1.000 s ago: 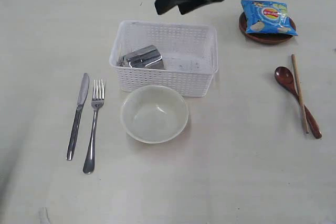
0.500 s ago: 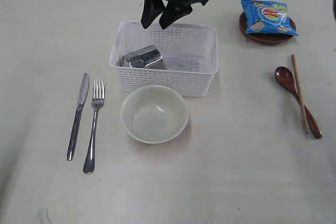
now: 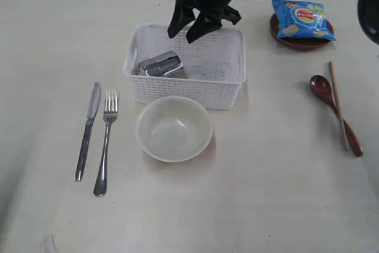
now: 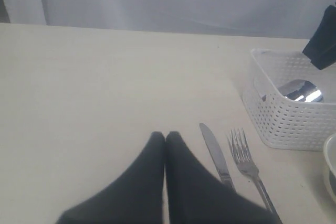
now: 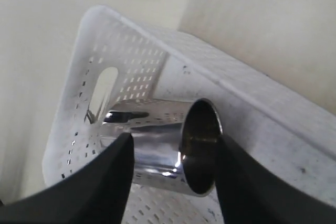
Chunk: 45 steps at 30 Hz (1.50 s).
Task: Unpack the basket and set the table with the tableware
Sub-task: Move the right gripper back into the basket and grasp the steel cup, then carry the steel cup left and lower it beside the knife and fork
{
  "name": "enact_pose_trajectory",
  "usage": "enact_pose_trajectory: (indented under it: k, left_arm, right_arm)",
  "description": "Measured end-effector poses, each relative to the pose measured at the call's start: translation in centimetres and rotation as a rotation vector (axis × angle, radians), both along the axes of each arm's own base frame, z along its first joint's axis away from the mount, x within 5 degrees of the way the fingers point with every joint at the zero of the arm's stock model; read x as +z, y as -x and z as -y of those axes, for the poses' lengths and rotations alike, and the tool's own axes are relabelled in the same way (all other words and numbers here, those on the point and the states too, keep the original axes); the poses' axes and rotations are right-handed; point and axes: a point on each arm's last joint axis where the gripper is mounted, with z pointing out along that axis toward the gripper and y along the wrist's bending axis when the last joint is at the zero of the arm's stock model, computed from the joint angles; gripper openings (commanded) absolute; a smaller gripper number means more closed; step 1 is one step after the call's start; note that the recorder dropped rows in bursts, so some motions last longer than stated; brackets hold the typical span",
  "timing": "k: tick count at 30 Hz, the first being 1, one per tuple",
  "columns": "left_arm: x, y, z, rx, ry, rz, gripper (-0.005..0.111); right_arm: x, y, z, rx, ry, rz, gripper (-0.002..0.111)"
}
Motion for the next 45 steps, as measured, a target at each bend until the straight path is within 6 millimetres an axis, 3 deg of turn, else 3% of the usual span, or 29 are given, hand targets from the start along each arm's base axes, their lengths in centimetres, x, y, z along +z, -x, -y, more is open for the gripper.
enact_pose_trajectory:
  k: [4, 13, 21, 23, 28, 35, 40, 45]
  left_arm:
    - [0.0, 0.0, 0.0, 0.000, 0.000, 0.000, 0.000]
    - [0.0, 0.0, 0.0, 0.000, 0.000, 0.000, 0.000]
    - [0.0, 0.0, 0.0, 0.000, 0.000, 0.000, 0.000]
    - [0.0, 0.0, 0.0, 0.000, 0.000, 0.000, 0.000]
    - [0.0, 0.0, 0.0, 0.000, 0.000, 0.000, 0.000]
    - [0.0, 0.0, 0.0, 0.000, 0.000, 0.000, 0.000]
    - [0.0, 0.0, 0.0, 0.000, 0.000, 0.000, 0.000]
    - [0.0, 0.0, 0.0, 0.000, 0.000, 0.000, 0.000]
  right_arm:
    - [-0.5, 0.7, -1.0, 0.023, 0.003, -0.018, 0.046]
    - [-3.2, 2.1, -0.6, 0.050, 0.041, -0.105, 0.046]
    - [-2.8, 2.3, -1.3, 0.082, -0.054, -0.099, 0.046]
    - [-2.7, 2.3, -1.5, 0.087, -0.064, -0.099, 0.039]
    - [-2.7, 2.3, -1.5, 0.093, -0.067, -0.095, 0.001]
    - [-1.8, 2.6, -1.9, 0.098, -0.115, -0.096, 0.000]
    - [0.3, 2.7, -1.3, 0.120, -0.066, -0.013, 0.000]
    - [6.6, 3.3, -0.6, 0.130, -0.044, 0.156, 0.000]
